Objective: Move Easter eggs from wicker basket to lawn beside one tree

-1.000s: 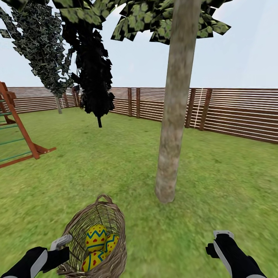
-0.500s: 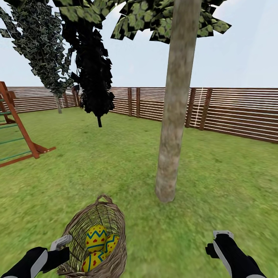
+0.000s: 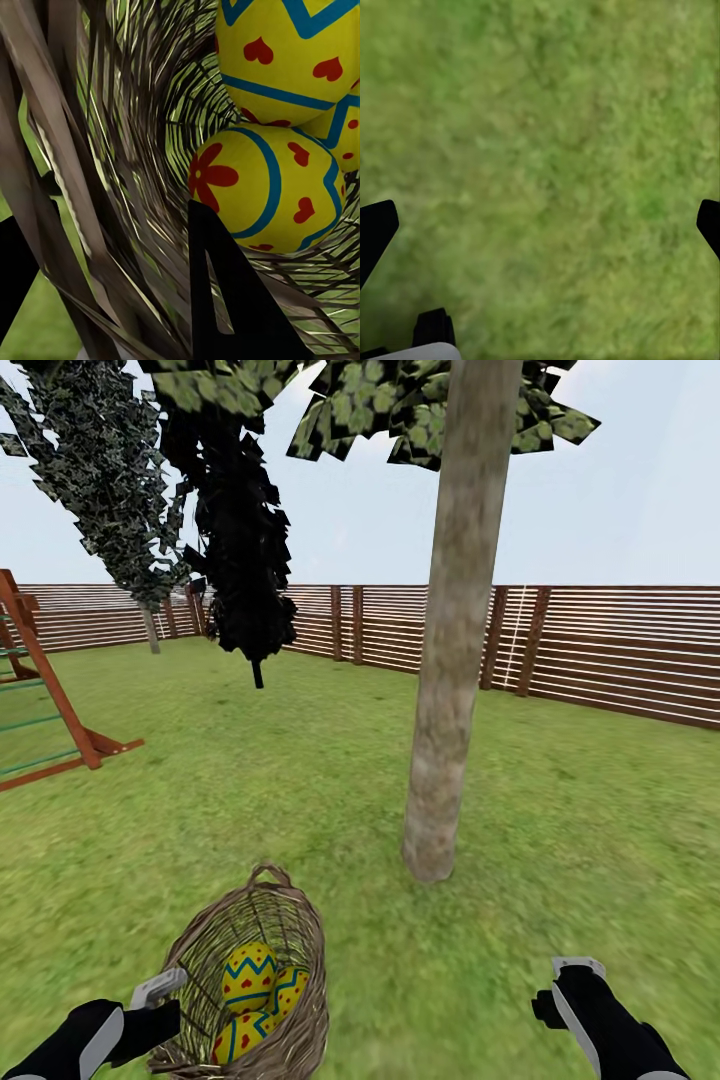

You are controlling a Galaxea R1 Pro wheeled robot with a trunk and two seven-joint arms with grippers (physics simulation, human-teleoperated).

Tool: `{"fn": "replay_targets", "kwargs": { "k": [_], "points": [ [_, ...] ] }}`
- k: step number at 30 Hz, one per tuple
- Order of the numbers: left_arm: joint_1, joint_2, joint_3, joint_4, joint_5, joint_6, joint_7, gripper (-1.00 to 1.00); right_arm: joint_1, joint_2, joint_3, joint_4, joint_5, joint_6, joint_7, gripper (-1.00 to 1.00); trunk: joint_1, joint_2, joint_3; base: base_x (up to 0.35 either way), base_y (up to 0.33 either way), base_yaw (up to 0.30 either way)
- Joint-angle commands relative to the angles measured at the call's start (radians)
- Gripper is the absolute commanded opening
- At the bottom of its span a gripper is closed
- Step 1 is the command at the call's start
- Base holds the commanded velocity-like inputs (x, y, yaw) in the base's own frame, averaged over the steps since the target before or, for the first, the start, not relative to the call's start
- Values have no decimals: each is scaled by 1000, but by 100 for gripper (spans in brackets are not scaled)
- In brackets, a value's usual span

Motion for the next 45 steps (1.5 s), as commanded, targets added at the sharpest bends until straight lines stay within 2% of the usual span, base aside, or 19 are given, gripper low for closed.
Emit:
{"fn": "replay_targets", "kwargs": {
  "k": [1, 30, 36, 45],
  "points": [
    [-1, 0, 9, -2, 9, 9, -3, -100, 0, 0, 0, -1, -3, 4, -4, 100, 4, -8, -4, 0, 0, 0],
    [-1, -1, 8, -2, 11, 9, -3, -100, 0, 1, 0, 3, -4, 4, -4, 100, 115, -211, -95, 0, 0, 0],
    [-1, -13, 8, 0, 9, 9, -3, -100, 0, 3, 0, 4, -4, 4, -4, 100, 138, -253, -114, 0, 0, 0],
    [-1, -13, 9, 0, 8, 9, -3, -100, 0, 3, 0, 5, -4, 4, -4, 100, 173, -316, -142, 0, 0, 0]
  ]
}}
